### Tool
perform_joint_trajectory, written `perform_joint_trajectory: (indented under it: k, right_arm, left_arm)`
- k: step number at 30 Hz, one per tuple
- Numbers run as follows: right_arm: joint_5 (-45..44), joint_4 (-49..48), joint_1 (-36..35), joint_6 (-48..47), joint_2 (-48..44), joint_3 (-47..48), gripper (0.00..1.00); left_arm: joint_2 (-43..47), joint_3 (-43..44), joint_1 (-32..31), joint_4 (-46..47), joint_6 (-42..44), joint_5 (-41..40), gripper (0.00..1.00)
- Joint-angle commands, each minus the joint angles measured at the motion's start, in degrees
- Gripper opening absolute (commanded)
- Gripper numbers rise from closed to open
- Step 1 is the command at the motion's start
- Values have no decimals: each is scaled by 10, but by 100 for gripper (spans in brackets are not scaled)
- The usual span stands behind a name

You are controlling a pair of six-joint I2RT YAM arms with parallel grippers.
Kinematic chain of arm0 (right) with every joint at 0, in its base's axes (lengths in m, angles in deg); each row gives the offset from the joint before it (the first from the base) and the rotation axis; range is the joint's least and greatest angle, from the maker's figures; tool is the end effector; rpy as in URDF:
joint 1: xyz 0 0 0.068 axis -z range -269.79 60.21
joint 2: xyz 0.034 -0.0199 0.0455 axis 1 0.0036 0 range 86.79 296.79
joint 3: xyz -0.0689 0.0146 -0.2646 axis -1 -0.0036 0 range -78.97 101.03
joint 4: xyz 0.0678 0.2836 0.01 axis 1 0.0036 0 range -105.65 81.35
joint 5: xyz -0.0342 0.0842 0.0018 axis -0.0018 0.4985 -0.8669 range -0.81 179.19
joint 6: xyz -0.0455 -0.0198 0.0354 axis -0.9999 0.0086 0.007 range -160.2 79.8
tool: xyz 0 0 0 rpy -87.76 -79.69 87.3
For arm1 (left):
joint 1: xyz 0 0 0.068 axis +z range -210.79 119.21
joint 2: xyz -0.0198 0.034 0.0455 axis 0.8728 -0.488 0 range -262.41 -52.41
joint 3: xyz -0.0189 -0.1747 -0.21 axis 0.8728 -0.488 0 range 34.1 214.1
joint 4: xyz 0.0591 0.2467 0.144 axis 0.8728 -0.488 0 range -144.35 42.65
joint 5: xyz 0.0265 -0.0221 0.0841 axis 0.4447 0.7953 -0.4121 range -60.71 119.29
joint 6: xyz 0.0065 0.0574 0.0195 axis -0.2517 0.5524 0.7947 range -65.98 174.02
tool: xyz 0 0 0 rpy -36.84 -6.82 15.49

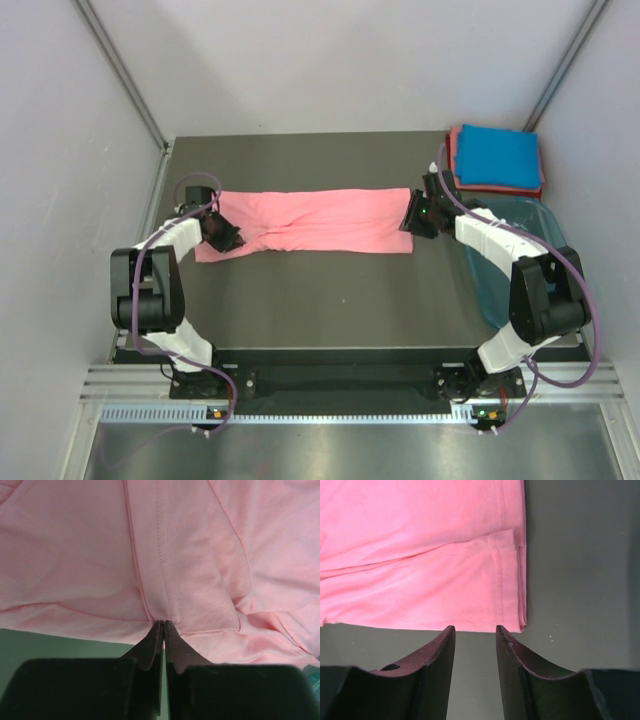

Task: Fold and stack the t-shirts
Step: Fold the tshirt

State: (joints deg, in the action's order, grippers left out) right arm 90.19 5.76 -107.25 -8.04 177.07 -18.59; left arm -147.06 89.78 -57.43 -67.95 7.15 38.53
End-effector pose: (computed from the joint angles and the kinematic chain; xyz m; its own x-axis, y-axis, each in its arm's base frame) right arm 0.3491 0.1106 0.1991 -0.7956 0.3077 -0.5219 0.1337 0.9293 0.3442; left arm 0.3547 0.0136 0.1475 -0.6054 -0.7572 -0.2453 -0.6123 0.6399 -0.4644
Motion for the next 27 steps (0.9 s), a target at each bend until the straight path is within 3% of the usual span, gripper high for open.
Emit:
perform_joint_trajectory:
  k: [1, 3, 12, 27]
  right_arm:
    - [-1, -20, -2, 4, -5, 18, 39]
    - [-1, -20, -2, 4, -1, 18, 39]
    - [0, -23, -2, 4, 13, 23, 39]
    - [-1, -30, 0, -3, 54, 40, 39]
  left_arm:
    - [-4, 21, -1, 7, 6, -12, 5]
    - [-4, 34, -2, 0, 10, -22, 0]
    - [-1, 91, -4, 13, 33, -27, 0]
    - [-120, 214, -20, 73, 85, 54, 0]
